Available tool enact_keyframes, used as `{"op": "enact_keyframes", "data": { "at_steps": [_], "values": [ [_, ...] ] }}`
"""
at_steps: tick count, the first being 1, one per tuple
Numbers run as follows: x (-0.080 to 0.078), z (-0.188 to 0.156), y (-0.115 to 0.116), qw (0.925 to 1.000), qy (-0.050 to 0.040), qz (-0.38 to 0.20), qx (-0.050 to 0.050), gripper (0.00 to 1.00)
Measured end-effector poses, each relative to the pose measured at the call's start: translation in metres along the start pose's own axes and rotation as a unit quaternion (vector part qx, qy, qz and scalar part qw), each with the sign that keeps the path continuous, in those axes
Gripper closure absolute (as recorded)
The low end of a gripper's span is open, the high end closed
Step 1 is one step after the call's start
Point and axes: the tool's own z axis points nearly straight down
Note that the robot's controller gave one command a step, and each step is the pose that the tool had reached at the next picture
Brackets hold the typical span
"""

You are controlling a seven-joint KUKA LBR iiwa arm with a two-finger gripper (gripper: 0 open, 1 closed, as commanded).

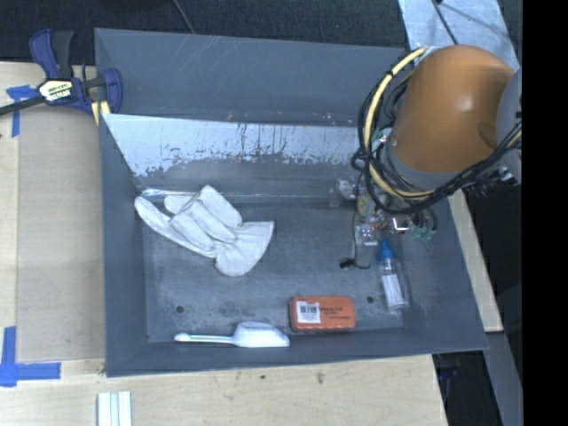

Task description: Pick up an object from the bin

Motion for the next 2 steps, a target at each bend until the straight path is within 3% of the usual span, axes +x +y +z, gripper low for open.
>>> {"op": "enact_keyframes", "data": {
  "at_steps": [1,2],
  "values": [
    [-0.001,-0.005,0.000,1.0000,-0.0045,0.000,0.000,0.00],
    [-0.020,0.041,0.028,0.9997,-0.0086,0.024,0.000,0.00]
  ]
}}
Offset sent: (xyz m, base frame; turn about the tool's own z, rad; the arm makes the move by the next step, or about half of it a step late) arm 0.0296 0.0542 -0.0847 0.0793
